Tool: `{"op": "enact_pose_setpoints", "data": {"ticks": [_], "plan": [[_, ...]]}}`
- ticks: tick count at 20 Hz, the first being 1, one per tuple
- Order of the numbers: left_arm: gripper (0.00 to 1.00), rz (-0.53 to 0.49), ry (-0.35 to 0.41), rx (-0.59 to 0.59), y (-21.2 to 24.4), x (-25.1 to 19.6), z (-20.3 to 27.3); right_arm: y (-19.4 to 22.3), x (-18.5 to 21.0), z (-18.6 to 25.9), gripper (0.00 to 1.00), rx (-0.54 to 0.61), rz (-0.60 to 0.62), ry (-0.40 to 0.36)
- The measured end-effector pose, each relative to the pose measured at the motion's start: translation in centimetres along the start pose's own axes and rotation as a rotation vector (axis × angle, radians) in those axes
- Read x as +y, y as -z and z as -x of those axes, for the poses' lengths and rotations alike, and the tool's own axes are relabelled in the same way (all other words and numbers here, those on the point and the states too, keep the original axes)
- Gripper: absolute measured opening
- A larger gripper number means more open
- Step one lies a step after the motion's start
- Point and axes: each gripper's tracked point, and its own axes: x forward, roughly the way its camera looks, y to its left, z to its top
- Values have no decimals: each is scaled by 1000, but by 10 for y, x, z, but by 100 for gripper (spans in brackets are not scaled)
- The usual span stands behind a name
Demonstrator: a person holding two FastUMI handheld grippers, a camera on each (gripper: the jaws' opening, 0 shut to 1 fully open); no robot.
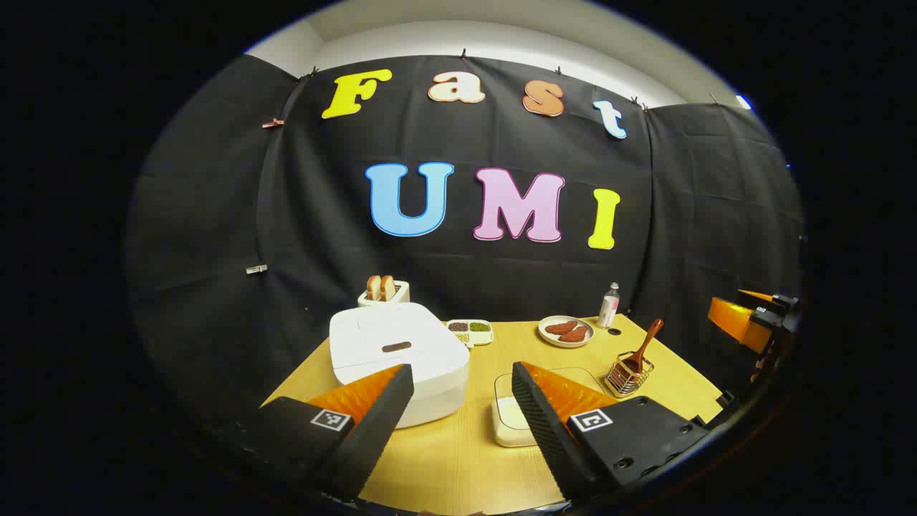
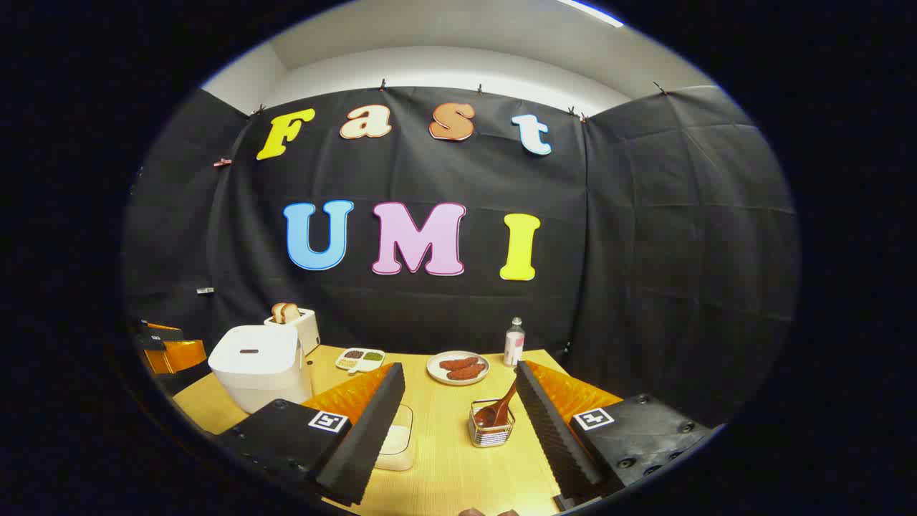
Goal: Close the left gripper, press the button to open the rice cooker; take a wooden spoon from the chopstick holder with the right hand, scoop a spoonful of rice and pour it into the rice cooker, then put the wooden spoon back into the chopstick holder.
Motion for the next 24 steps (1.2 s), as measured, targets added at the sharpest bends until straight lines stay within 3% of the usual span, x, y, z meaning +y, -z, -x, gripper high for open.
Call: {"op": "enact_pose_setpoints", "data": {"ticks": [15, 24], "plan": [[96, 5, 17, -38, -13, 9, -6, -3, 10, 7, 98, -5, -67, 60], [95, -20, -23, -50, -36, 38, -33, -10, 5, 7, 98, -17, -68, 80]]}}
